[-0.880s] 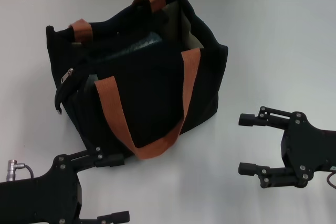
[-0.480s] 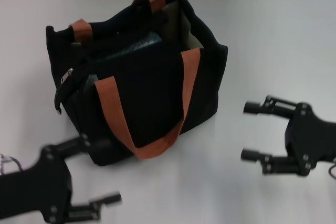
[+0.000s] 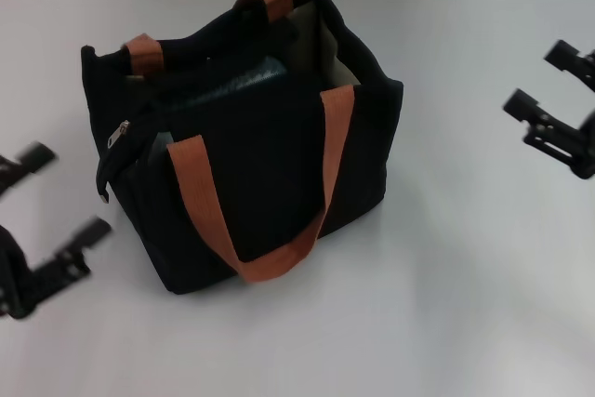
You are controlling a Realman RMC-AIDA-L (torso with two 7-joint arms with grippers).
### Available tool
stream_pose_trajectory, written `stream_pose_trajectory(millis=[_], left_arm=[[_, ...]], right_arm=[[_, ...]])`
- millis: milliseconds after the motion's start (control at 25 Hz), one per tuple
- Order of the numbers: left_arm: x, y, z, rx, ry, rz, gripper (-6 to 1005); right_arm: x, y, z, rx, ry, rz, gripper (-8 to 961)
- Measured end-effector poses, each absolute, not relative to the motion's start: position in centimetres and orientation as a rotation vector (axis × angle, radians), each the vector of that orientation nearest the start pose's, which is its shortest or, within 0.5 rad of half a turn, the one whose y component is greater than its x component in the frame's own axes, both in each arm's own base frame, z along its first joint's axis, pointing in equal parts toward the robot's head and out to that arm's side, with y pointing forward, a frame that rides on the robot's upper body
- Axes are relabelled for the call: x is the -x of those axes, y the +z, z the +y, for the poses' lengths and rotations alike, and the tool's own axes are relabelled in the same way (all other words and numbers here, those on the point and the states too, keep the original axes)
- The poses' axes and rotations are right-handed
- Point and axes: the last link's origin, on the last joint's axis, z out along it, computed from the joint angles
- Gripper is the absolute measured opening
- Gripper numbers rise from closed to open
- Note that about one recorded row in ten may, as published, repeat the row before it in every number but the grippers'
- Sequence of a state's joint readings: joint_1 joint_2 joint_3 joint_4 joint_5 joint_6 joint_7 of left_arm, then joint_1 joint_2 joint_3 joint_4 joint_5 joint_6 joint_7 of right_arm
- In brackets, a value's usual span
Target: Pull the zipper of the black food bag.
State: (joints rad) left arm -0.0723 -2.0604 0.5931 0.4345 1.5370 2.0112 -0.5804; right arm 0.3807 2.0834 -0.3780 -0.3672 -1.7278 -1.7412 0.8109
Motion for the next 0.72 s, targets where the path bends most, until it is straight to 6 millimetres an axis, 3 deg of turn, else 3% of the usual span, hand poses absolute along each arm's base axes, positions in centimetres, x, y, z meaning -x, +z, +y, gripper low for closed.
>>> stream_pose_trajectory(millis=[360,720], left_arm=[[32.7,4.4,17.1,2.076,-1.108,-0.102,820],[32.7,4.3,17.3,2.073,-1.106,-0.102,818]], right_arm=[[-26.6,-3.0,29.4,2.426,1.09,0.305,799],[-24.9,-4.9,31.1,2.447,1.073,0.301,789]])
